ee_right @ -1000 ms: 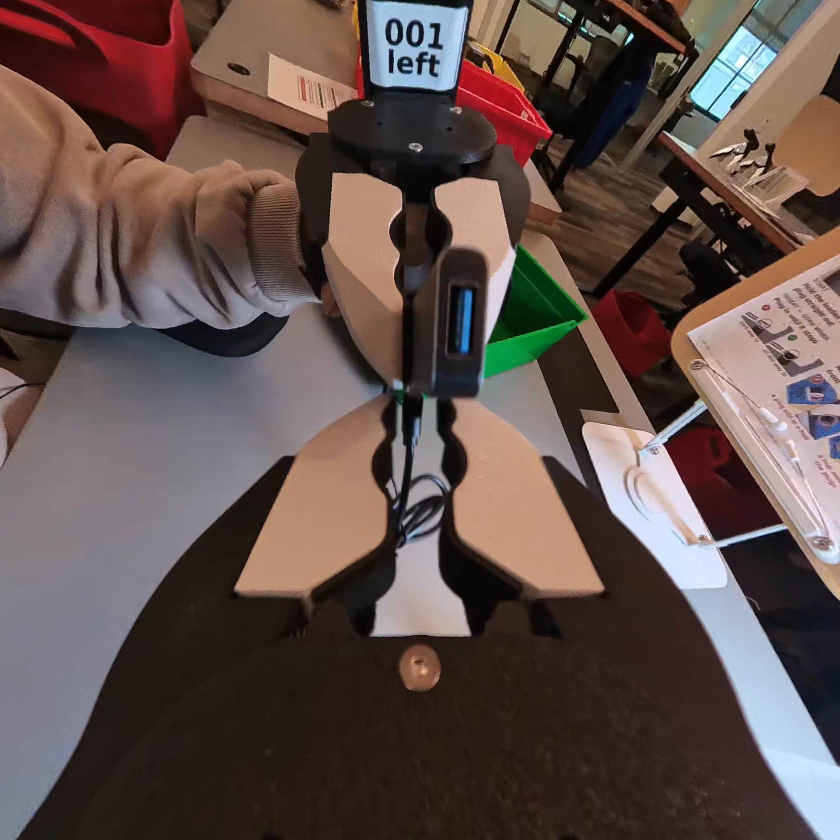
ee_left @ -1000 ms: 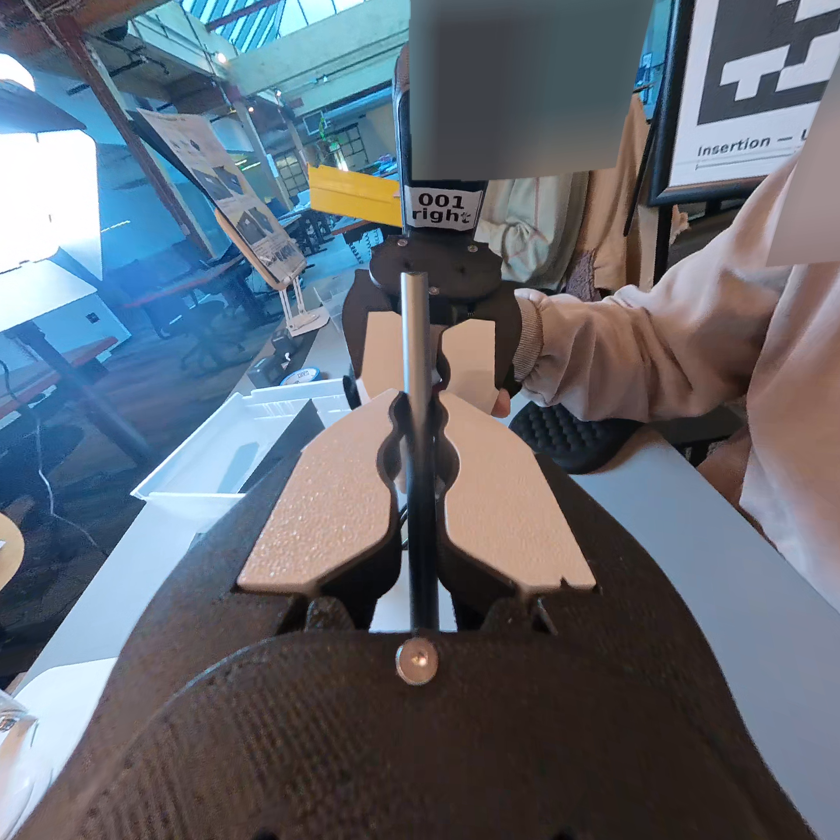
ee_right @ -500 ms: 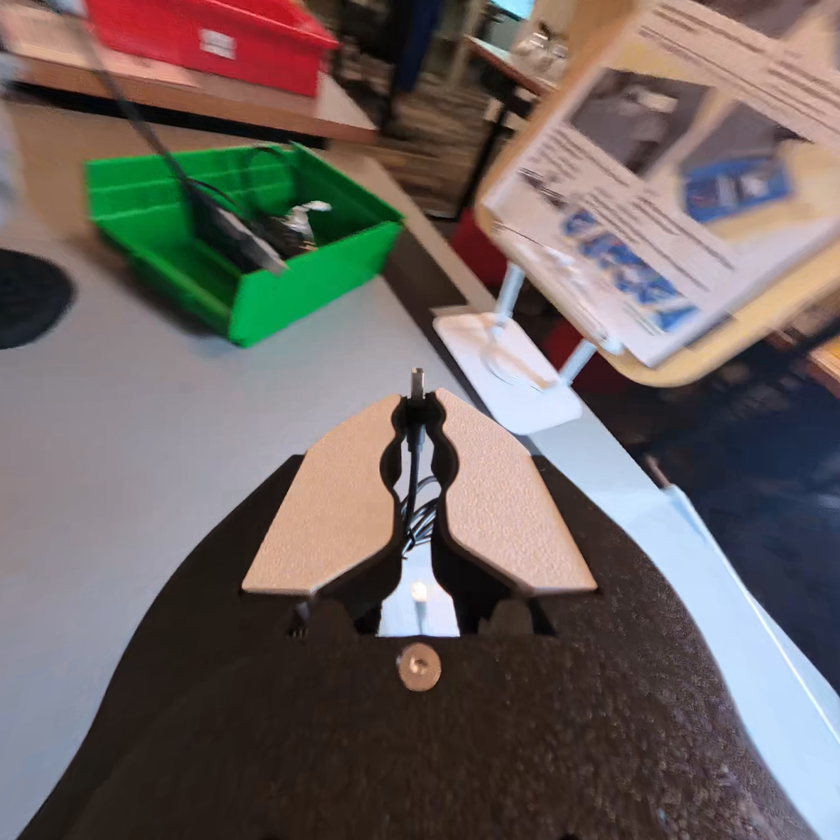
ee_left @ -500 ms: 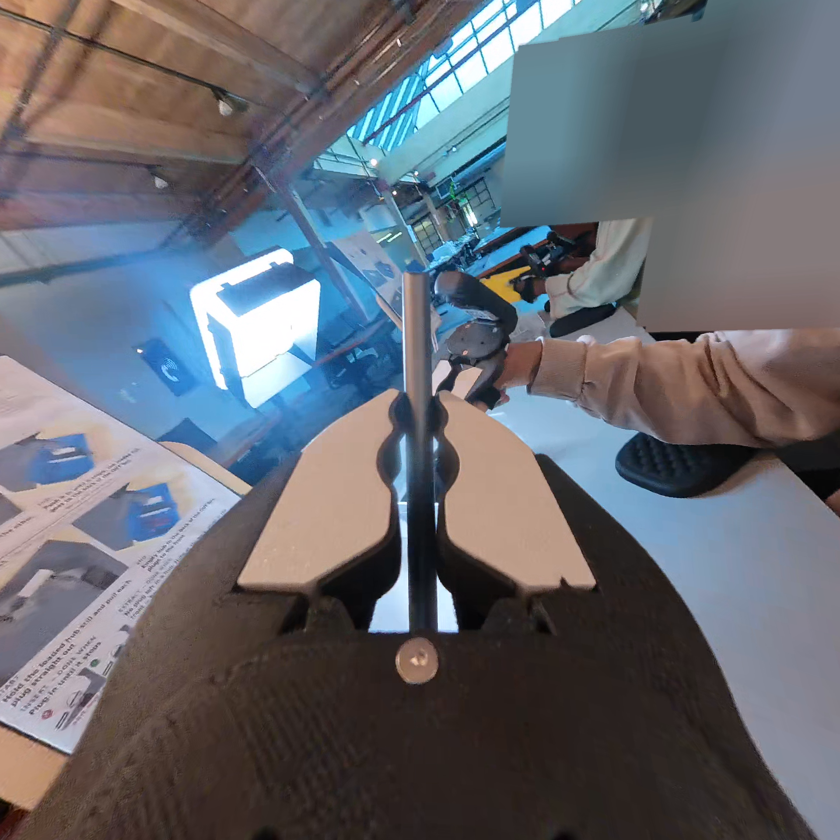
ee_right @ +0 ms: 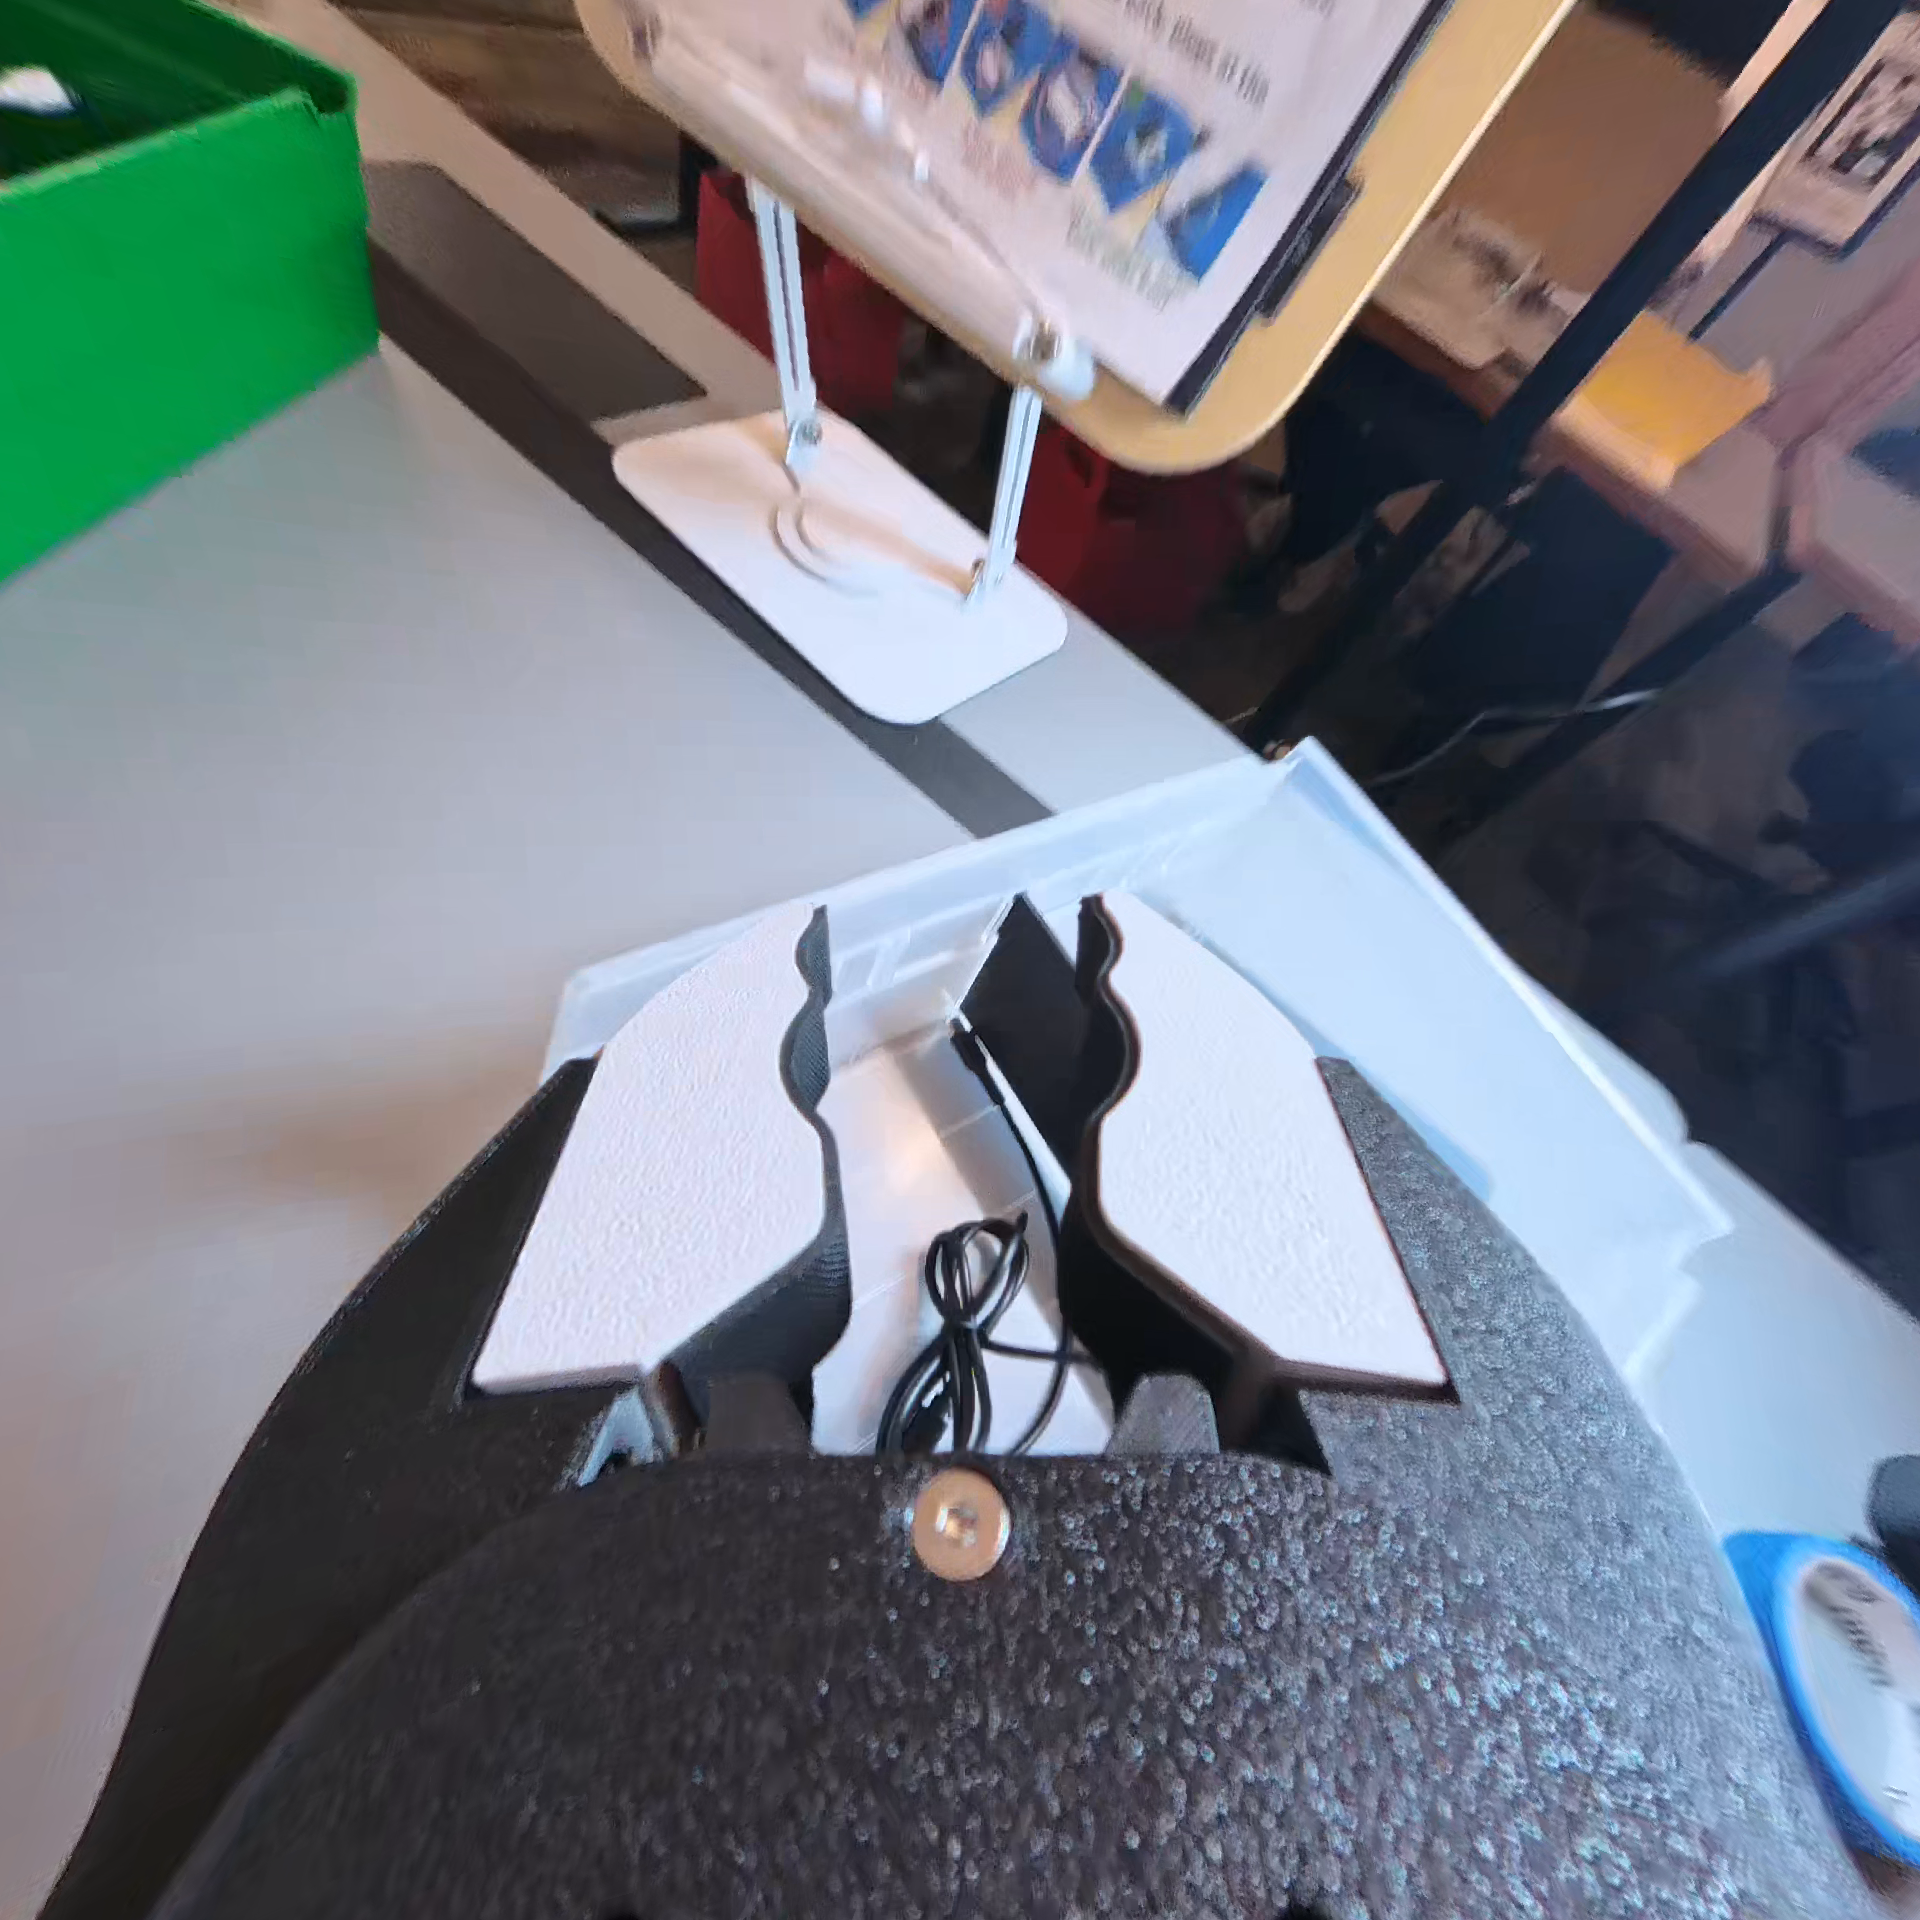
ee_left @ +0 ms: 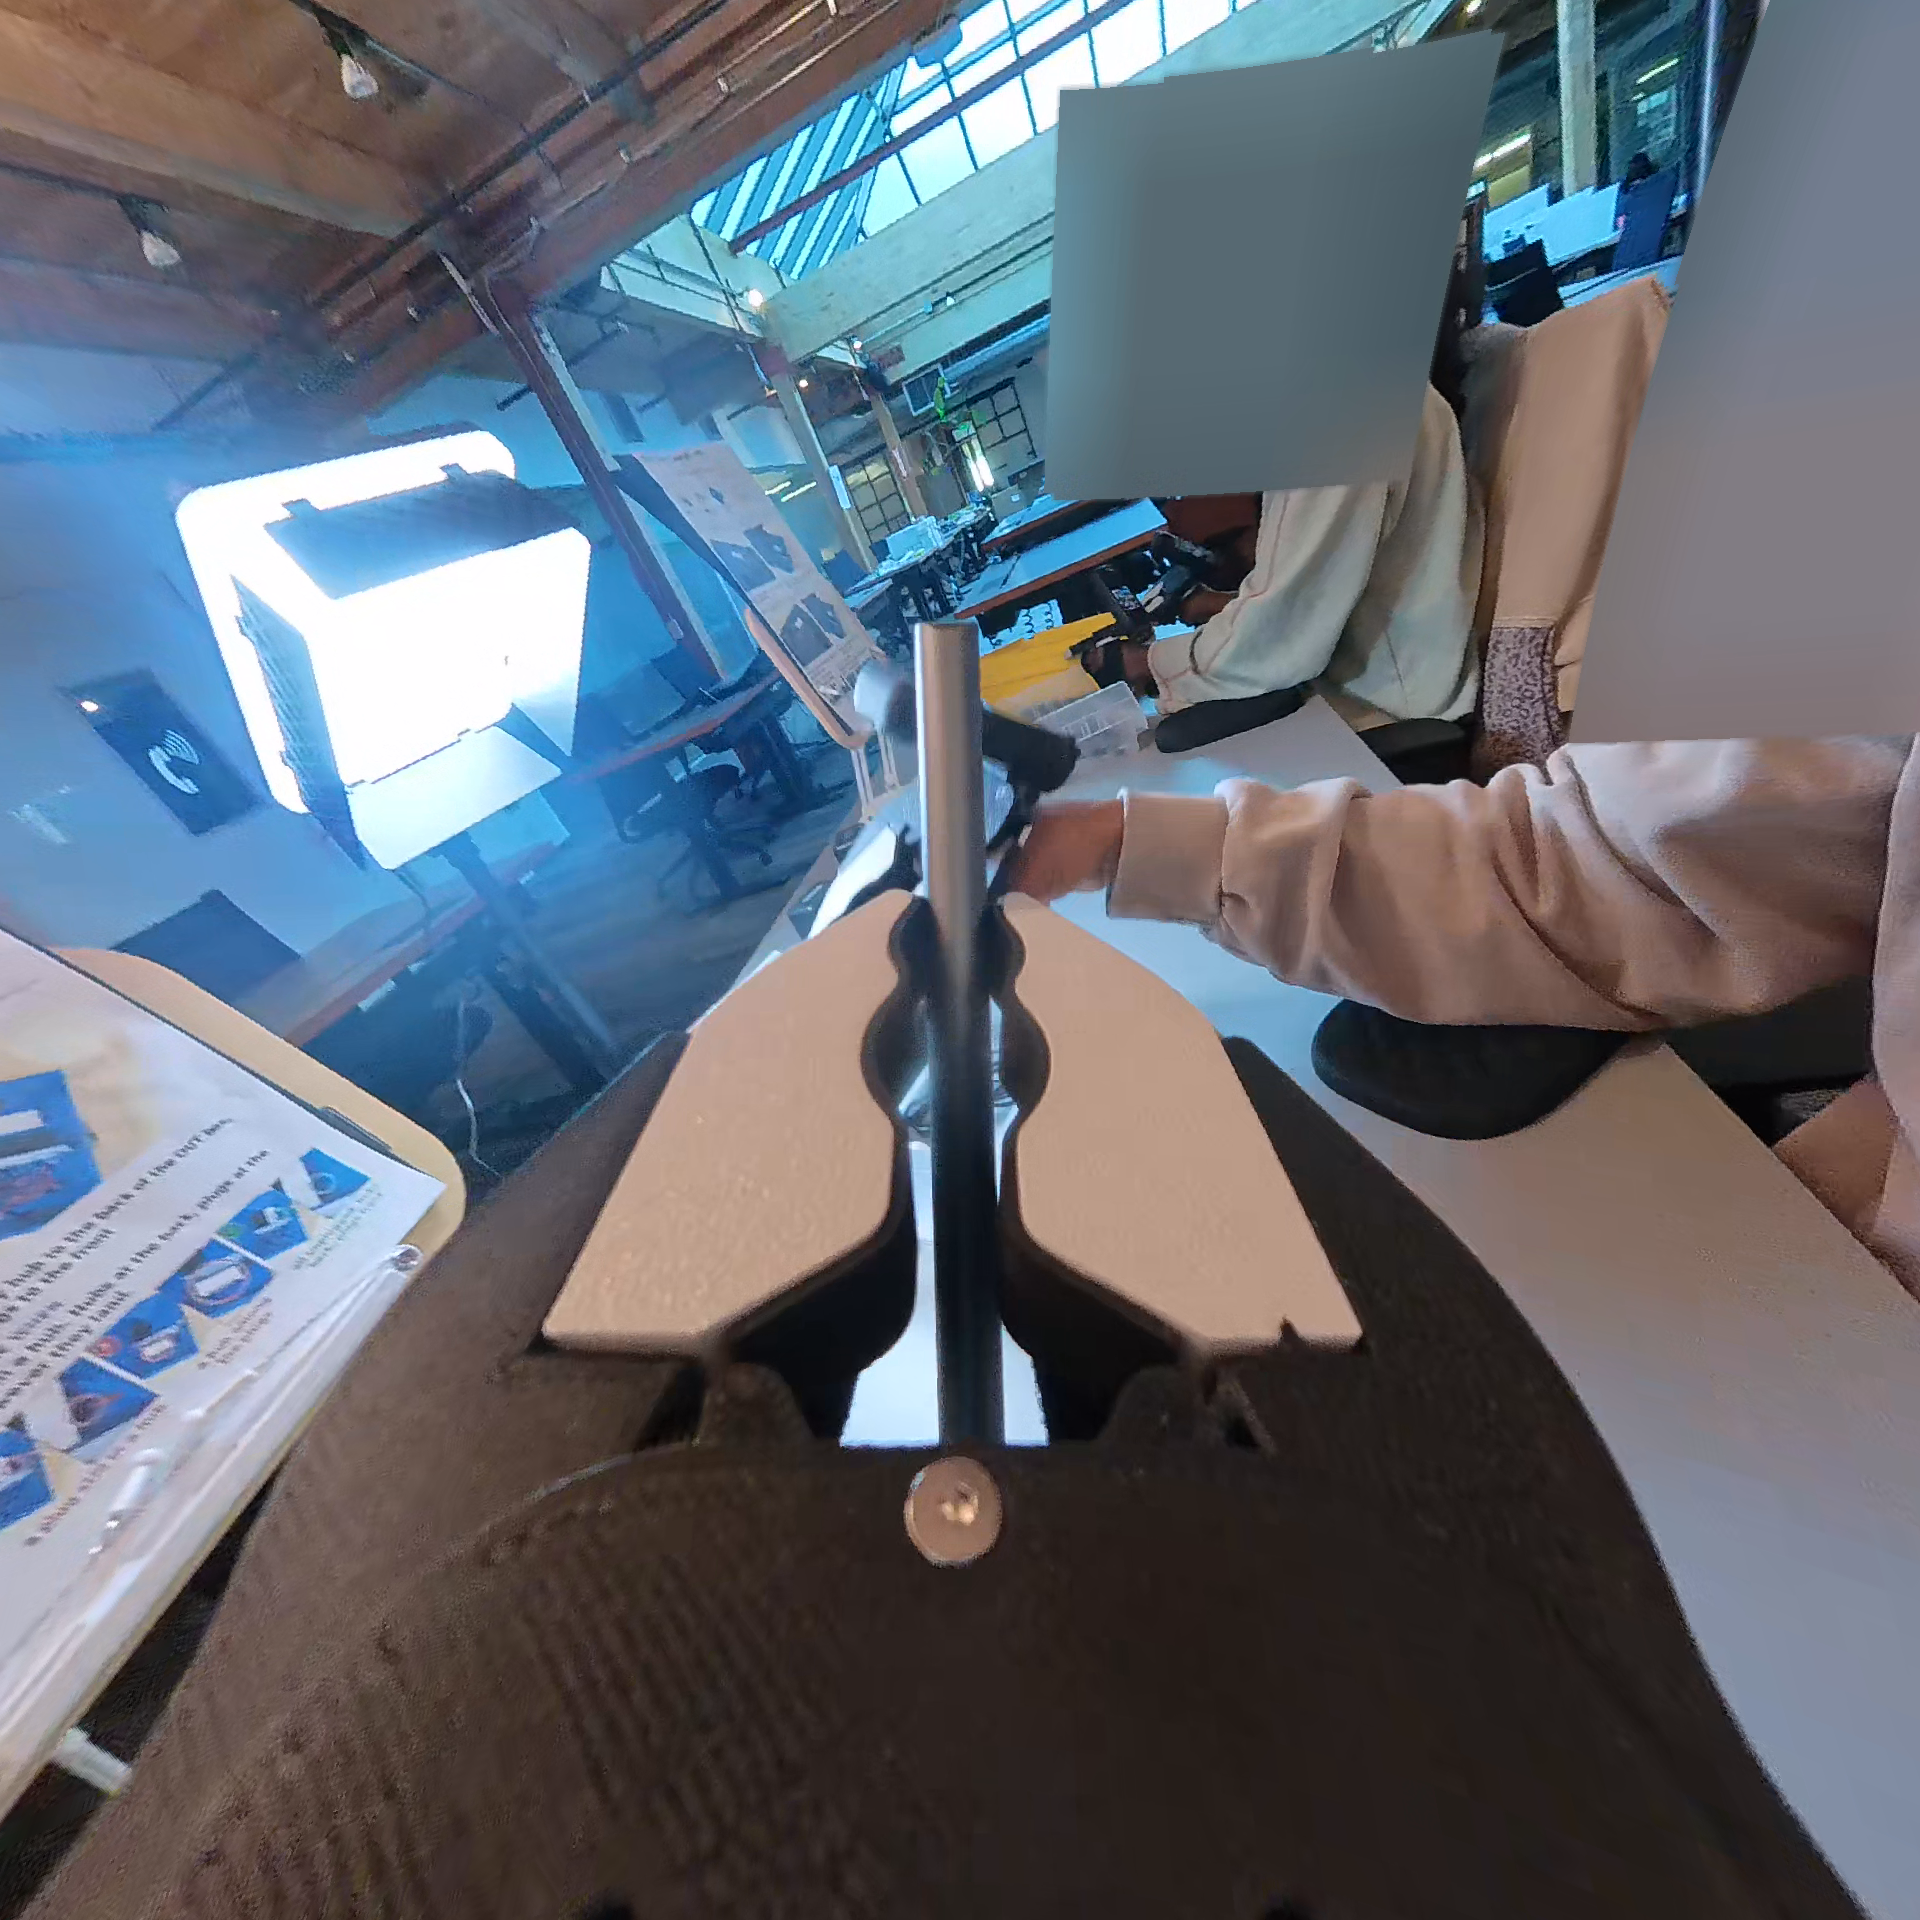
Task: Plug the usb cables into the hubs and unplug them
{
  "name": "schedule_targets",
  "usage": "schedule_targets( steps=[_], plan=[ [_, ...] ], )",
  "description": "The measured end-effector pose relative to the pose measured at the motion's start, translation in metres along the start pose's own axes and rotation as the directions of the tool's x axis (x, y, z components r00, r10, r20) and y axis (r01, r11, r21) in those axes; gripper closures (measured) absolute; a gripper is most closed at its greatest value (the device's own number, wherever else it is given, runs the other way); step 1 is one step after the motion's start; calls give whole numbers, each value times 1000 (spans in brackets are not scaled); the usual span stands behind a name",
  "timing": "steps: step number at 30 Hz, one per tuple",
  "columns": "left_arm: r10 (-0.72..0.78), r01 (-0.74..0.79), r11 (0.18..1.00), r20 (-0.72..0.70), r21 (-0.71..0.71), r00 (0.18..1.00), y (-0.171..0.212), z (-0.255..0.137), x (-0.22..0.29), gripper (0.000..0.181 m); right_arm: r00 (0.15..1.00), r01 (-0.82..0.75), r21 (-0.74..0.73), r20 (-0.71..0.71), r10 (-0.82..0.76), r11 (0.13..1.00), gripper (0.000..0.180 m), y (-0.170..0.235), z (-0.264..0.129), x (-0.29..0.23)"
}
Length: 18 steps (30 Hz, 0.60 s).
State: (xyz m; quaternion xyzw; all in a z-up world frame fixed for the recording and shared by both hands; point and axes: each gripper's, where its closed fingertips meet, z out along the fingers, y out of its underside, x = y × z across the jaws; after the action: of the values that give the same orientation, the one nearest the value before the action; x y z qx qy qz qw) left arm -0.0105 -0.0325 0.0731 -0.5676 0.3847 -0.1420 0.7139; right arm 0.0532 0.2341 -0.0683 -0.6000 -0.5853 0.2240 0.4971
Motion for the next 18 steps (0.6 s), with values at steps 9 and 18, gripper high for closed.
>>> schedule_targets(
  steps=[9, 18],
  plan=[
    [-30, 11, 978, -88, -206, 996, 64, 31, 14, 170, 879, 102, 402, 393, -272, 910, 133, -114, -86, -130],
    [28, -63, 937, -107, -343, 994, 99, 56, 30, 167, 752, 326, 404, 437, -493, 855, 168, -103, -80, -193]
  ],
)
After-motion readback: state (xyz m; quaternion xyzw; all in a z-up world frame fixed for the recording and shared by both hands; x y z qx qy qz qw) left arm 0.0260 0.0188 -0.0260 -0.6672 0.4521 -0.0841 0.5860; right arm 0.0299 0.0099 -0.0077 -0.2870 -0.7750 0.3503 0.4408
